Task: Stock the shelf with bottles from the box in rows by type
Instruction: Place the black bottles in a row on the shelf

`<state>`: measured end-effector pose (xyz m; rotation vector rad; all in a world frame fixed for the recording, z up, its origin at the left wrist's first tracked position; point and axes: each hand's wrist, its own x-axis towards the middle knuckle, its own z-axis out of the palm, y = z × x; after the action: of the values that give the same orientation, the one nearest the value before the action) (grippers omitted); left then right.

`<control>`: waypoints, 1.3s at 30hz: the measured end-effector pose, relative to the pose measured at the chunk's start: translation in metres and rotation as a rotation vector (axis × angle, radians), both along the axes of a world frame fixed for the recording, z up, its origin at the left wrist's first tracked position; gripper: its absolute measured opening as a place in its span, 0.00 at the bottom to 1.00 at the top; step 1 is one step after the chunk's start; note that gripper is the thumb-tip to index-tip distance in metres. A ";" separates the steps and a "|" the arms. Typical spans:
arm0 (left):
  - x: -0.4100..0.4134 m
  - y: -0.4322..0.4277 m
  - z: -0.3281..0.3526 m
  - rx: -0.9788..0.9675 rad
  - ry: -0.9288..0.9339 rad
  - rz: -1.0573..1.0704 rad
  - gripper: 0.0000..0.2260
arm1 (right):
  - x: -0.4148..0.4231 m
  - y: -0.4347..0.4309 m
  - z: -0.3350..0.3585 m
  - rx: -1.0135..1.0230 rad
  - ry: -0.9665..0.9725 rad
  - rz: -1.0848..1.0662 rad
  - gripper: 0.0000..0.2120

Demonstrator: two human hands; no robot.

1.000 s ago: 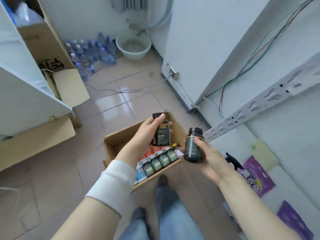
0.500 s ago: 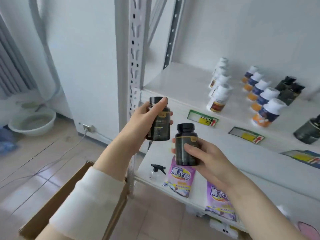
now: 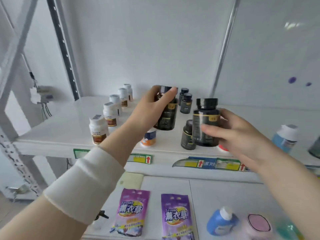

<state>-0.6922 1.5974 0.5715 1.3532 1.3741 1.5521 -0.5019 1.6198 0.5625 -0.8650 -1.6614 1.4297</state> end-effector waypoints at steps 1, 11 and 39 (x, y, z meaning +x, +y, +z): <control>0.005 0.013 0.003 0.004 0.056 0.002 0.08 | 0.004 0.013 0.004 0.031 -0.024 -0.037 0.29; -0.009 0.149 0.010 -0.177 0.498 0.029 0.15 | -0.015 0.124 -0.004 0.077 -0.181 -0.229 0.28; -0.011 0.266 -0.036 -0.411 0.737 -0.268 0.13 | -0.053 0.194 -0.059 0.110 -0.761 -0.195 0.34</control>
<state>-0.7027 1.8639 0.5356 1.8195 1.7125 0.5460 -0.5549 1.8134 0.5033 -1.5859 -2.0888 0.9034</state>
